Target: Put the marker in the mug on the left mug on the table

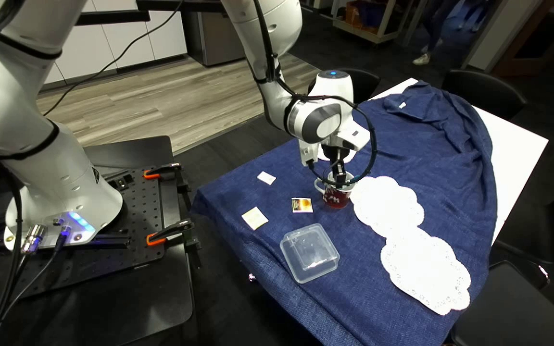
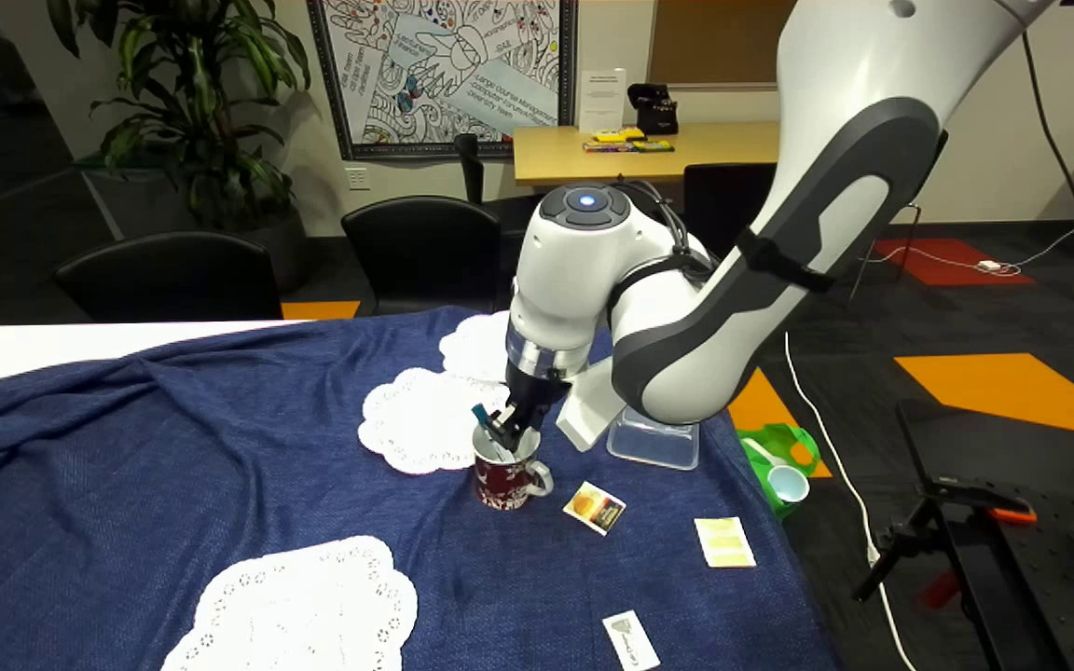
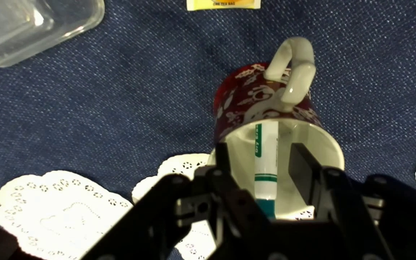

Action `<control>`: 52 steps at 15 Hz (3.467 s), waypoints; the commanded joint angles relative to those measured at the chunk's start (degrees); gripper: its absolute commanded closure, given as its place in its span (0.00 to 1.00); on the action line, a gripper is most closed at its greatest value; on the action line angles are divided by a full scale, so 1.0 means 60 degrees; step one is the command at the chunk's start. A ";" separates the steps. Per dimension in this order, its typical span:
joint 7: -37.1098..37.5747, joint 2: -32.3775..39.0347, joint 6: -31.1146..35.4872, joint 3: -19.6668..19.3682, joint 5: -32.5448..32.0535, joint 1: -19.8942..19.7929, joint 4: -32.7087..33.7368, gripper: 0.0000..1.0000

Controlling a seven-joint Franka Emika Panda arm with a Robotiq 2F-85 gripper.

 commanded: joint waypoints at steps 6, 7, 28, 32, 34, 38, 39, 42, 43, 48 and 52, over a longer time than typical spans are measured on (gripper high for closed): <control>-0.2146 0.0485 0.0098 -0.0749 0.3226 0.1067 0.0564 0.58; -0.2242 0.0540 0.0083 -0.0816 0.3372 0.1131 0.0631 0.58; -0.2352 0.1357 -0.0078 -0.1499 0.3612 0.1718 0.1615 0.95; -0.2267 0.0712 0.0322 -0.1883 0.3547 0.2053 0.0820 0.95; -0.2254 0.0328 0.0594 -0.2034 0.3554 0.2205 0.0411 0.95; -0.2369 -0.0795 0.0941 -0.2229 0.3559 0.2496 -0.0625 0.95; -0.2382 -0.1105 0.0896 -0.2253 0.3539 0.2568 -0.0857 0.95; -0.2577 -0.2041 0.0741 -0.2037 0.3427 0.2654 -0.1489 0.95; -0.2675 -0.2342 0.0668 -0.1926 0.3384 0.2692 -0.1685 0.95; -0.3013 -0.3233 0.0101 -0.1459 0.3134 0.3051 -0.2208 0.95; -0.3419 -0.3150 -0.0515 -0.0863 0.2805 0.3133 -0.2078 0.95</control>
